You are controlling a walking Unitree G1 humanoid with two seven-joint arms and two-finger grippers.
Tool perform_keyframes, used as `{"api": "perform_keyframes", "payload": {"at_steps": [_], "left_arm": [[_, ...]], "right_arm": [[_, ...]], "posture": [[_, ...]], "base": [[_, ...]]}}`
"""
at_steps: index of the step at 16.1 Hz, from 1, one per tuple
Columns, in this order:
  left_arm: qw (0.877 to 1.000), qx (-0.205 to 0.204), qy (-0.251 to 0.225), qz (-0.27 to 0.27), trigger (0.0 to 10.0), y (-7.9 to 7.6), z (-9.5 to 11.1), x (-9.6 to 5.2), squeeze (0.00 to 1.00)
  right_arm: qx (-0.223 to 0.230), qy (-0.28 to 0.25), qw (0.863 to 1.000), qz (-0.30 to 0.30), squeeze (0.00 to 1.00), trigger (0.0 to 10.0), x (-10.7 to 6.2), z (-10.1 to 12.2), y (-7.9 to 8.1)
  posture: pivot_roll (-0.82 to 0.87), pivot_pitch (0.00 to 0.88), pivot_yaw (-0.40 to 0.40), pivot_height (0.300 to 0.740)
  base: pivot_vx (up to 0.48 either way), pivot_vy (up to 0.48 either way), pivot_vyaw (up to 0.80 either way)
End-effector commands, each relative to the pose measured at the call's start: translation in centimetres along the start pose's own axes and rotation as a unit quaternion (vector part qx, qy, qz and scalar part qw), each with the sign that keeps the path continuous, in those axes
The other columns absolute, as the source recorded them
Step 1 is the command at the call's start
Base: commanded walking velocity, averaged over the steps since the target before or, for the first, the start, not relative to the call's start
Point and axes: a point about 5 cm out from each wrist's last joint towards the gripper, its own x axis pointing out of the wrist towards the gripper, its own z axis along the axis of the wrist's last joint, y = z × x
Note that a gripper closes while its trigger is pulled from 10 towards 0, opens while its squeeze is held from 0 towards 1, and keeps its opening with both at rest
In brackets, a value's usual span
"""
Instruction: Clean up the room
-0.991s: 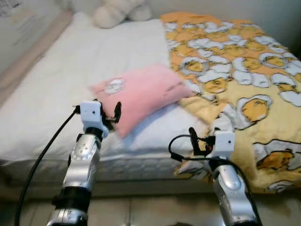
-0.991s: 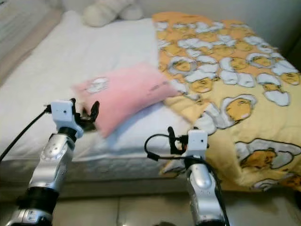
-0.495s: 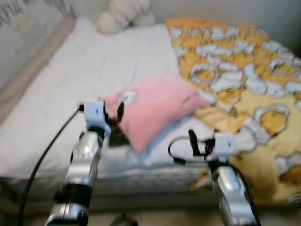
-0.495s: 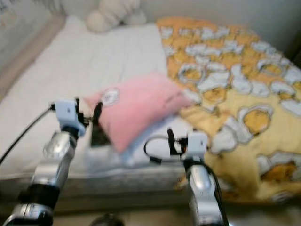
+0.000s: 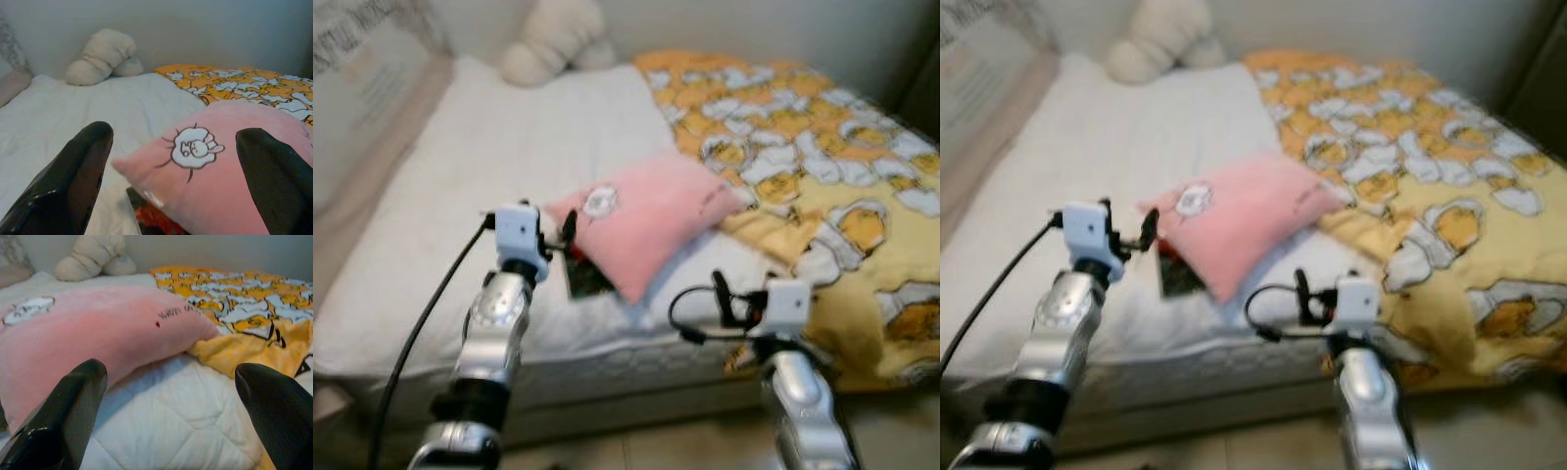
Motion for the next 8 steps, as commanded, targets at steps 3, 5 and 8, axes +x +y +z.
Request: {"api": "perform_keyframes", "payload": {"at_steps": [3, 5, 8], "left_arm": [[1.000, -0.002, -0.006, -0.001, 10.0, -0.2, 0.4, 0.4, 0.00], [1.000, 0.001, -0.005, 0.019, 10.0, 0.4, 0.5, 0.5, 0.00], [0.999, 0.023, 0.001, 0.038, 10.0, 1.1, 0.7, 0.9, 0.00]], "right_arm": [[0.017, 0.001, 1.000, -0.002, 0.00, 10.0, 0.4, 0.3, 0.1], [0.044, 0.008, 0.999, 0.026, 0.00, 10.0, 1.6, 1.0, 1.0], [0.136, 0.010, 0.990, 0.019, 0.00, 10.0, 3.6, 1.8, 2.0]], "posture": [[0.04, 0.000, -0.005, 0.740], [0.04, 0.000, 0.001, 0.740], [0.05, 0.000, 0.009, 0.740]], "base": [[0.480, 0.000, 0.00], [0.459, 0.000, 0.00], [0.444, 0.000, 0.00]]}}
